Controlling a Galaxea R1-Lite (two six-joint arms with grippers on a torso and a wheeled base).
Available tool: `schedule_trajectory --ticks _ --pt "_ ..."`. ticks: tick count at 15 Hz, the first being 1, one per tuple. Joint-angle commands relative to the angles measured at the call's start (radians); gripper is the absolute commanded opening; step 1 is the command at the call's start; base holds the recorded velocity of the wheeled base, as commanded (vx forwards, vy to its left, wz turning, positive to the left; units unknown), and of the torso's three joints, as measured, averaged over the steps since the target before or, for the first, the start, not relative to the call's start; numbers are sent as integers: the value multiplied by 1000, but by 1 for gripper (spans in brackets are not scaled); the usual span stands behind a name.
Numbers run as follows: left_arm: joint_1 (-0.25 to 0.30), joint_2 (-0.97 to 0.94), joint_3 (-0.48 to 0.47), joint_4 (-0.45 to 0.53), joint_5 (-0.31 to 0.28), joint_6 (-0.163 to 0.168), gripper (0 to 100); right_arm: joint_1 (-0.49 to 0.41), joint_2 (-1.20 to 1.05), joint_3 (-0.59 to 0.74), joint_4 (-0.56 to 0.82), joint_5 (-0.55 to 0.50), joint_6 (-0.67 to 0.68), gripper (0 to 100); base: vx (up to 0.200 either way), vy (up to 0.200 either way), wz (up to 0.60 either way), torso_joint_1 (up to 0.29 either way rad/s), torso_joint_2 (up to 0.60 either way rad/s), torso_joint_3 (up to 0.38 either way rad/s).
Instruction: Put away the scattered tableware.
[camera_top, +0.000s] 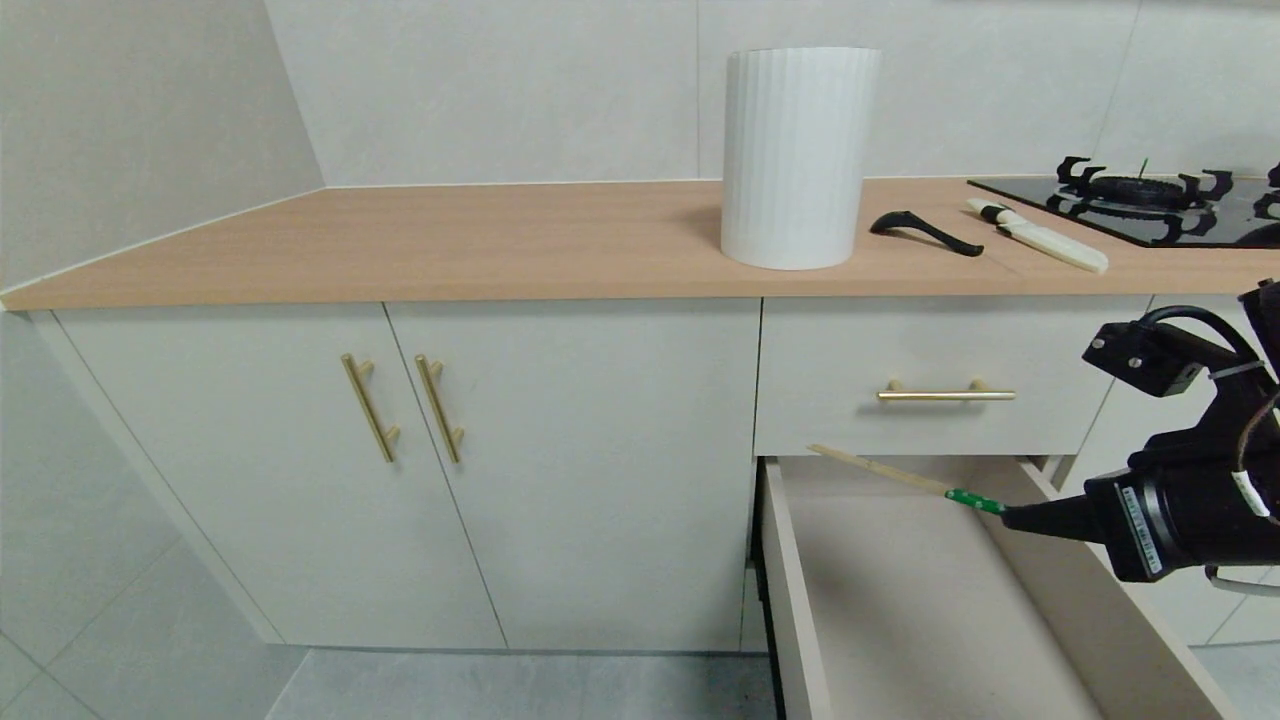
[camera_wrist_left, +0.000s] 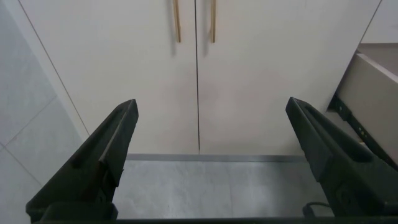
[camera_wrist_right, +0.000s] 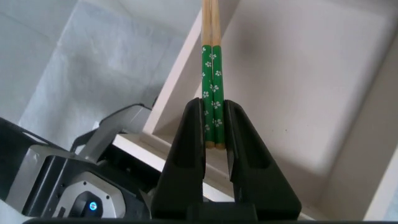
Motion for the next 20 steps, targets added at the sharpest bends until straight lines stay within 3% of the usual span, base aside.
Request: schedule_trajectory --ticks 1,4,6,9,14,20 --pt "0 0 1 0 0 0 100 -1 44 -1 0 0 0 0 0 0 0 0 0 0" --pt "0 0 -1 0 0 0 100 -1 147 -4 -24 -7 3 0 0 0 0 0 0 0" --pt "0 0 -1 0 0 0 100 -3 262 -32 -38 -76 17 0 0 0 0 0 0 0" --pt "0 0 -1 0 0 0 100 -1 433 -89 -67 -110 129 0 0 0 0 0 0 0" --pt "0 0 1 0 0 0 100 -1 665 -81 -325 -164 265 0 0 0 0 0 0 0" --pt "0 0 -1 0 0 0 100 11 819 -34 -486 -257 271 0 0 0 0 0 0 0"
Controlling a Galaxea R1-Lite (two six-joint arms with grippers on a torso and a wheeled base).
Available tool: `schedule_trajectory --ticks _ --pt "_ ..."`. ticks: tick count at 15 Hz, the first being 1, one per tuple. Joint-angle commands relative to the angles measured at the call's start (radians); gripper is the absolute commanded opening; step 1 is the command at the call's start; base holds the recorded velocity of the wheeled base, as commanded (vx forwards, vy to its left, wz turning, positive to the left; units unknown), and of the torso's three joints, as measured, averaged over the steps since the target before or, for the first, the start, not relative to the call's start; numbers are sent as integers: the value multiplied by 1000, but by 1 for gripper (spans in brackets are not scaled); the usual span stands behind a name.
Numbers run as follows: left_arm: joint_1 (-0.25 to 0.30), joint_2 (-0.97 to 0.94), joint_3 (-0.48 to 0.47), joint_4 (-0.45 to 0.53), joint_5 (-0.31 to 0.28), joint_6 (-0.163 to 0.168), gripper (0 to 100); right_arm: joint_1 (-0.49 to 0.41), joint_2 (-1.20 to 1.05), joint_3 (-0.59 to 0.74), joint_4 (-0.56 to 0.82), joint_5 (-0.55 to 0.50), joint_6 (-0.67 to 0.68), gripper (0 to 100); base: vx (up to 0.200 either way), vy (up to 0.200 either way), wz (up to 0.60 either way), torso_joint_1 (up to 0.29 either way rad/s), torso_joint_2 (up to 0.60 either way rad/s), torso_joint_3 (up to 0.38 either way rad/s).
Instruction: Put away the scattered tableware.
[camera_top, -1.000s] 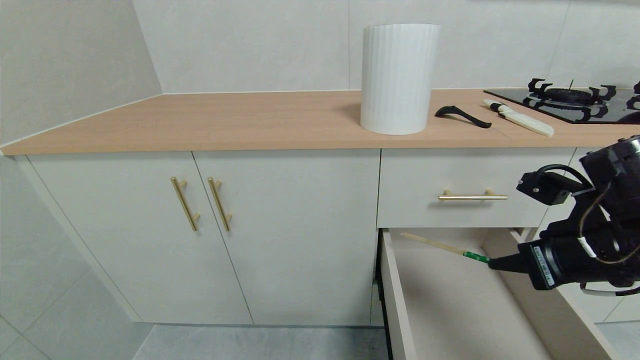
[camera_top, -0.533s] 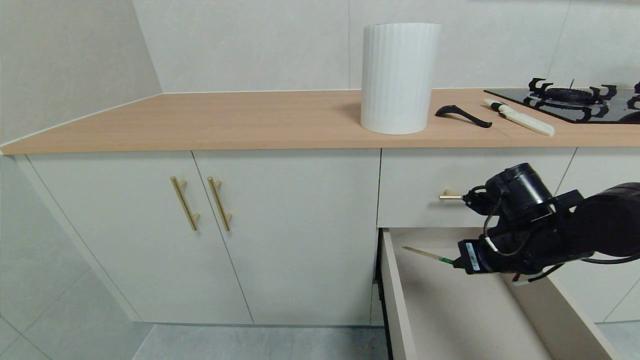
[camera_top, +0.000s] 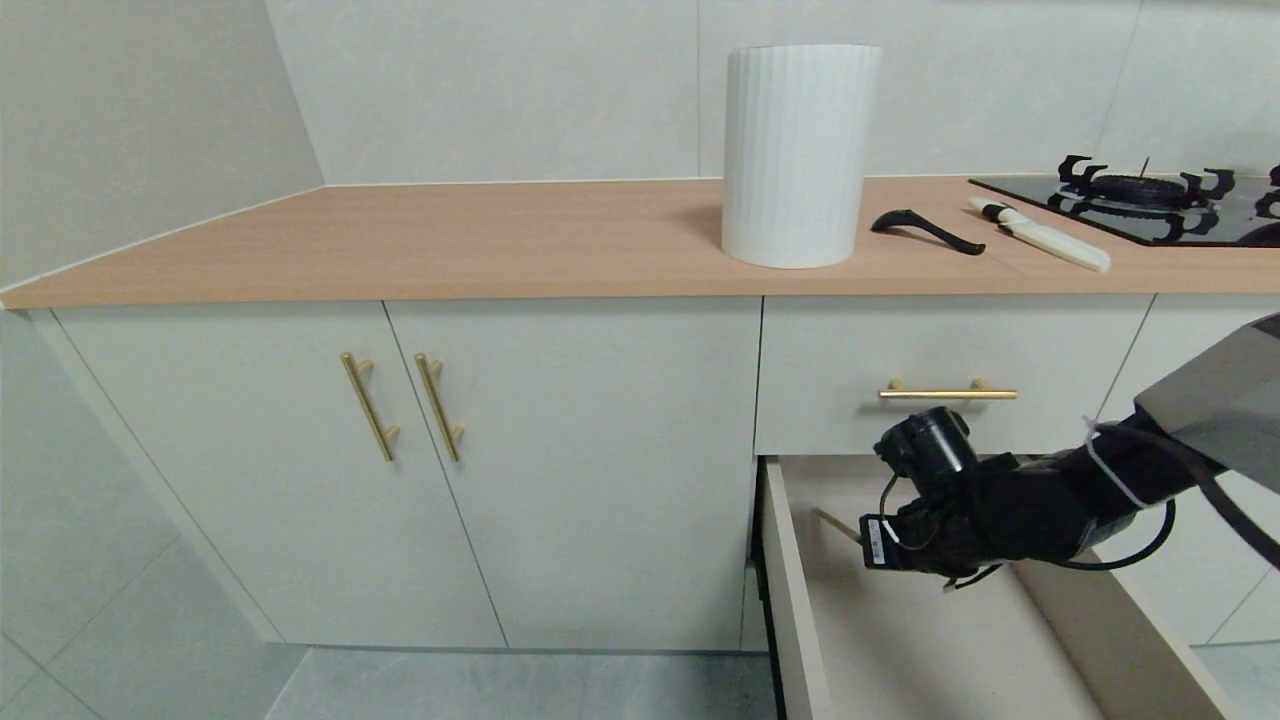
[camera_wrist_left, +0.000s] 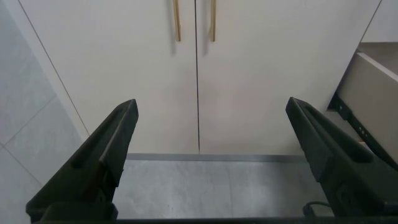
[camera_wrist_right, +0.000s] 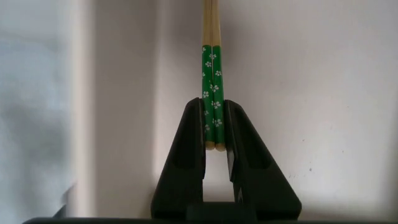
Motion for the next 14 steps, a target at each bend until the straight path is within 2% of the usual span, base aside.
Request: schedule_trajectory --ticks 1,4,14 --pt "0 0 0 0 0 0 100 7 54 25 -15 -2 -1 0 0 0 0 0 0 0" --pt "0 0 0 0 0 0 100 17 62 59 -73 4 -1 0 0 0 0 0 0 0" --pt "0 0 0 0 0 0 100 73 220 62 -72 -5 -25 0 0 0 0 0 0 0"
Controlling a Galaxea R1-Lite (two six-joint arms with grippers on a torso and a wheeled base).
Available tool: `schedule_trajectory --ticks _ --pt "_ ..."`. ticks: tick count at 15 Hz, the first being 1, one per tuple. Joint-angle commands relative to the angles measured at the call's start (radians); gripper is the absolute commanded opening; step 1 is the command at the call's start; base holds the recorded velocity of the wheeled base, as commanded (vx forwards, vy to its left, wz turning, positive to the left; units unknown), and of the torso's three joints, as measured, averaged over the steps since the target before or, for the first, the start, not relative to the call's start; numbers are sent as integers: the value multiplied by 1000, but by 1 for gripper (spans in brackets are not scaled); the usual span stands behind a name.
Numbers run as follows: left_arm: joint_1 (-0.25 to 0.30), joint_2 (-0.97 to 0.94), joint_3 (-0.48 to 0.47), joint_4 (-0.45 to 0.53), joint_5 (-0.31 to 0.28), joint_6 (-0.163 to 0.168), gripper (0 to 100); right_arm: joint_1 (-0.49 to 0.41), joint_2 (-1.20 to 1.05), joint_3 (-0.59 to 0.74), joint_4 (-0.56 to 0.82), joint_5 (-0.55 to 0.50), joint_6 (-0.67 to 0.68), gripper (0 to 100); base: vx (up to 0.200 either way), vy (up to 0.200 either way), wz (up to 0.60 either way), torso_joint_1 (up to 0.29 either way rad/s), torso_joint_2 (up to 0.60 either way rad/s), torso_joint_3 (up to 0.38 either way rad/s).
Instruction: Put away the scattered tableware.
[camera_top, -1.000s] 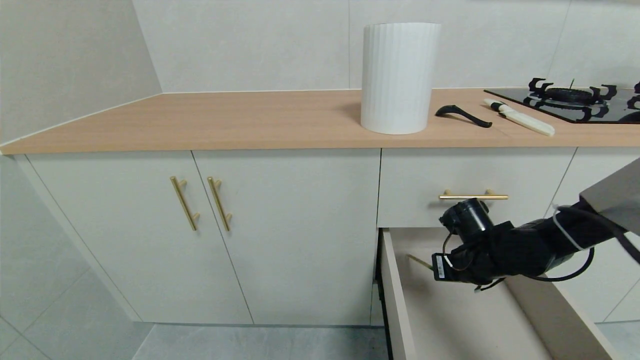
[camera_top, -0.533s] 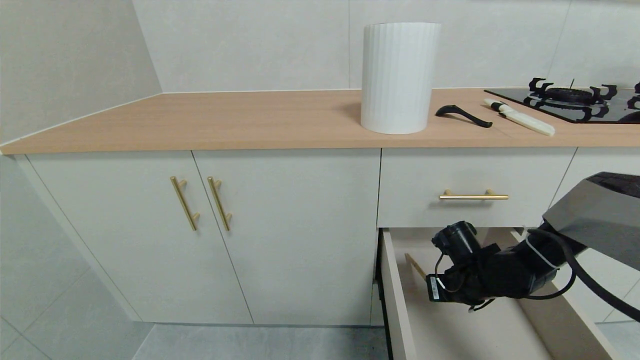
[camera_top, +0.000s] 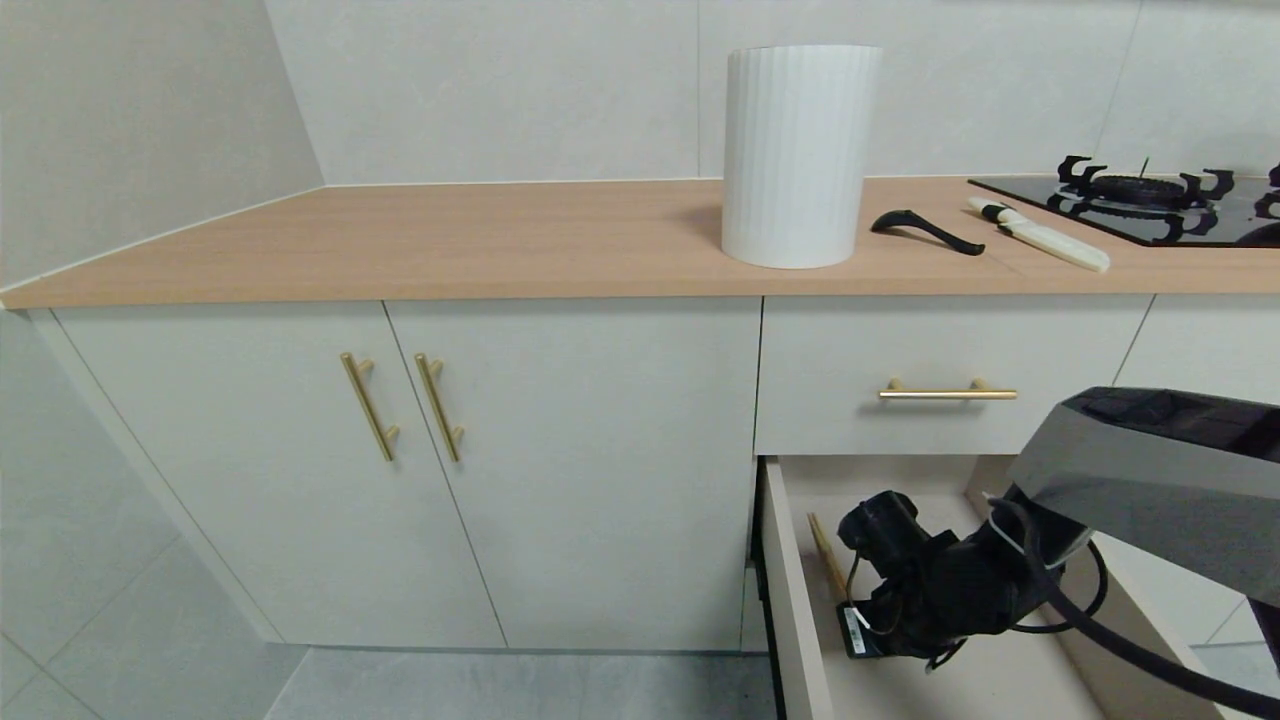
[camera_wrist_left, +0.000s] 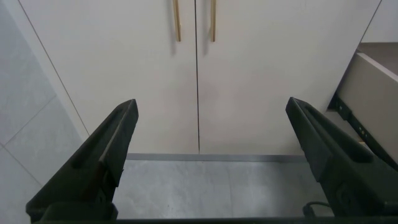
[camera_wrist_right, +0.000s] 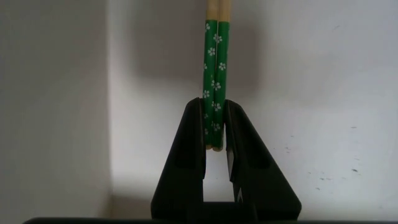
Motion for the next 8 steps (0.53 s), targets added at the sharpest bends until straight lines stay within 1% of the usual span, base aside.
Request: schedule_trajectory --ticks 1,7,8 --pt "0 0 0 0 0 0 100 3 22 -1 0 0 -3 0 0 0 0 0 0 0" --pt "0 0 0 0 0 0 100 3 23 -1 -1 0 -3 0 0 0 0 0 0 0" --pt "0 0 1 0 0 0 100 3 23 -1 -1 -1 -3 100 0 0 0 0 0 0"
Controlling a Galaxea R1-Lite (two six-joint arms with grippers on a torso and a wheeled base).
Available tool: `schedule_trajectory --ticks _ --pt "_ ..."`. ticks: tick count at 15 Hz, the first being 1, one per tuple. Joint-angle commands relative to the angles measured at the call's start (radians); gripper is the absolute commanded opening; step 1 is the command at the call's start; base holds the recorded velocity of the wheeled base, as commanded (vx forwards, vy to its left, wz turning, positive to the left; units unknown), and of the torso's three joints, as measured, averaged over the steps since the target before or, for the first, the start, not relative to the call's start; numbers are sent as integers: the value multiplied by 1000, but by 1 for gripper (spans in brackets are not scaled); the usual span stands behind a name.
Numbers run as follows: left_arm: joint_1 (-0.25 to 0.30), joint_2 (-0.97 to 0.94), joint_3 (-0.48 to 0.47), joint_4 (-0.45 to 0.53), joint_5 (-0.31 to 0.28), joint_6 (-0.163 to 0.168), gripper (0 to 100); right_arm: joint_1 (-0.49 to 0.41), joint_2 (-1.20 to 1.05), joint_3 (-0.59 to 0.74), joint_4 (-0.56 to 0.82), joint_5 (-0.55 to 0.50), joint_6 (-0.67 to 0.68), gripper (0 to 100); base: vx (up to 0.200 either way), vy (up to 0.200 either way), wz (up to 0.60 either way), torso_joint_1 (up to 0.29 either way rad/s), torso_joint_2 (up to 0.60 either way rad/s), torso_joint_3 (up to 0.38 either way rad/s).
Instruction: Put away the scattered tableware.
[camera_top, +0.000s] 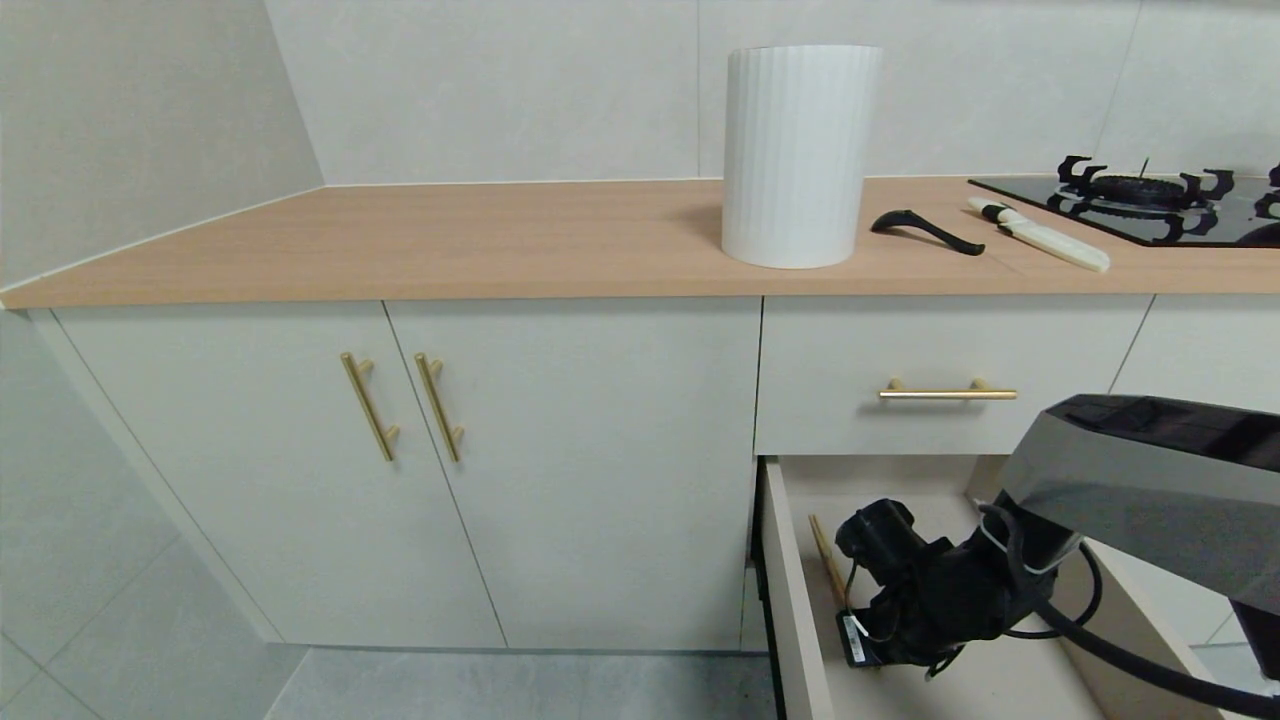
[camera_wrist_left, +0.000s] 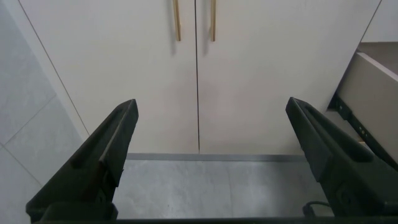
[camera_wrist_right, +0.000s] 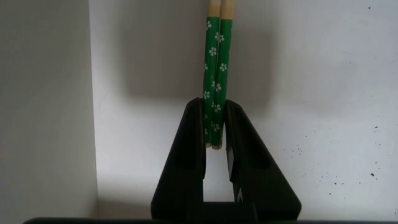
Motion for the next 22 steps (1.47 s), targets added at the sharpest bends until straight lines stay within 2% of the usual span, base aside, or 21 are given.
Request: schedule_trajectory --ticks 1,8,13,16,22 --pt "-2 0 0 0 0 0 100 0 -2 0 0 0 0 100 0 0 0 0 0 0" --pt "0 0 -1 0 0 0 100 0 -26 -1 1 0 6 100 0 0 0 0 0 0" --pt "0 0 0 0 0 0 100 -6 -318 66 20 -6 -39 100 0 0 0 0 0 0" --pt "0 0 -1 0 0 0 100 -9 -426 88 18 -46 -75 100 0 0 0 0 0 0" --pt "0 0 -1 0 0 0 100 -106 -664 92 14 -129 -204 100 0 0 0 0 0 0"
